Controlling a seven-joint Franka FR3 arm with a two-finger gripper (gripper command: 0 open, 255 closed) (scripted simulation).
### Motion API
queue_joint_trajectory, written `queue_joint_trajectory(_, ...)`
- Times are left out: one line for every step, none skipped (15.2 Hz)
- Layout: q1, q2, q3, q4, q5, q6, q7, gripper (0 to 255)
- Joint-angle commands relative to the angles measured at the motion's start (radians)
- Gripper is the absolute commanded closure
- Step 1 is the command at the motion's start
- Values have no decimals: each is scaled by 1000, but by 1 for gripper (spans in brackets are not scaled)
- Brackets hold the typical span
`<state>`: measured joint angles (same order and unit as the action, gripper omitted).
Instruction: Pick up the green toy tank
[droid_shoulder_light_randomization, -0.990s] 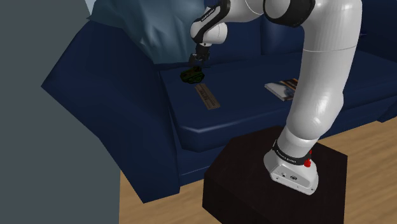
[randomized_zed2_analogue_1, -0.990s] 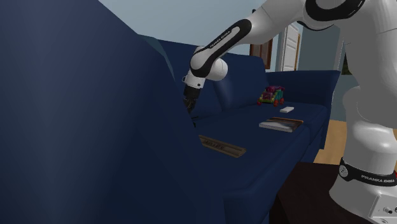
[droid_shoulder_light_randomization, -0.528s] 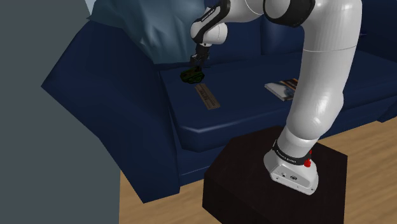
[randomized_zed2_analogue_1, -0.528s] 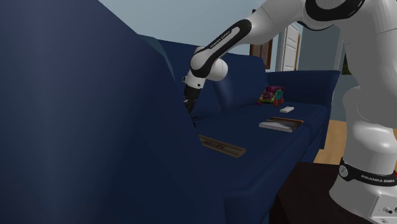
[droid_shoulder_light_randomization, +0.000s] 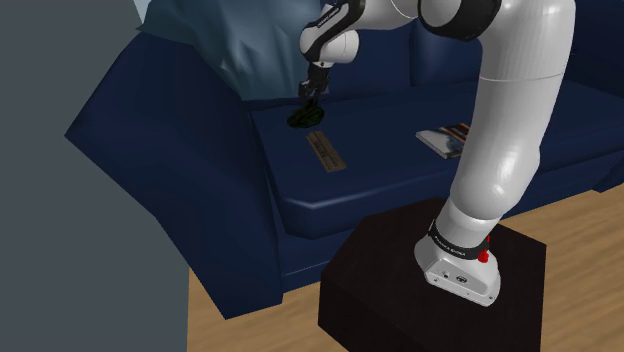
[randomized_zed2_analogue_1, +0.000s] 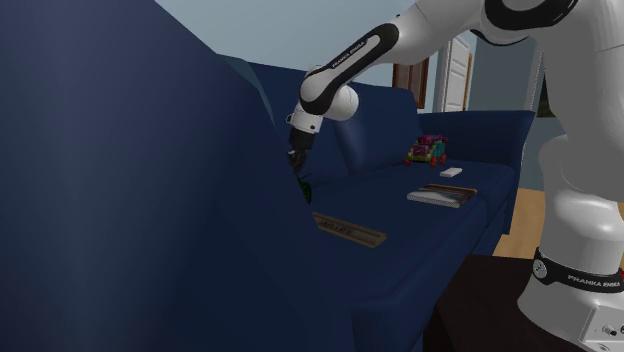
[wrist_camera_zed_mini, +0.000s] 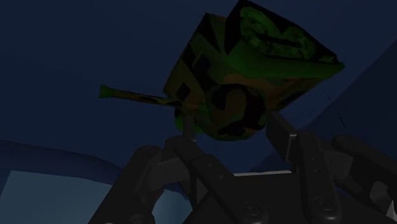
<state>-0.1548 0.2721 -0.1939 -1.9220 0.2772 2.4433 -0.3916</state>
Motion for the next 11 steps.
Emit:
queue_joint_trajectory(2, -13, -3, 12, -9, -23, 9, 255)
queue_joint_trajectory(2, -19, -5, 18, -13, -35, 13, 255)
queue_joint_trajectory(3, -25, -6, 24, -17, -46, 17, 255)
queue_joint_trajectory(4, -31, -8, 30, -22, -58, 21, 255)
queue_joint_trajectory(4, -36, -9, 36, -25, -69, 24, 255)
queue_joint_trajectory(5, -42, -10, 42, -29, -81, 28, 255)
queue_joint_trajectory(5, -47, -11, 49, -33, -92, 32, 255)
queue_joint_trajectory(6, -52, -12, 56, -37, -104, 35, 255)
queue_joint_trajectory(6, -57, -13, 63, -40, -115, 39, 255)
queue_joint_trajectory(7, -62, -14, 71, -43, -127, 42, 255)
queue_joint_trajectory(7, -63, -14, 72, -44, -129, 43, 255)
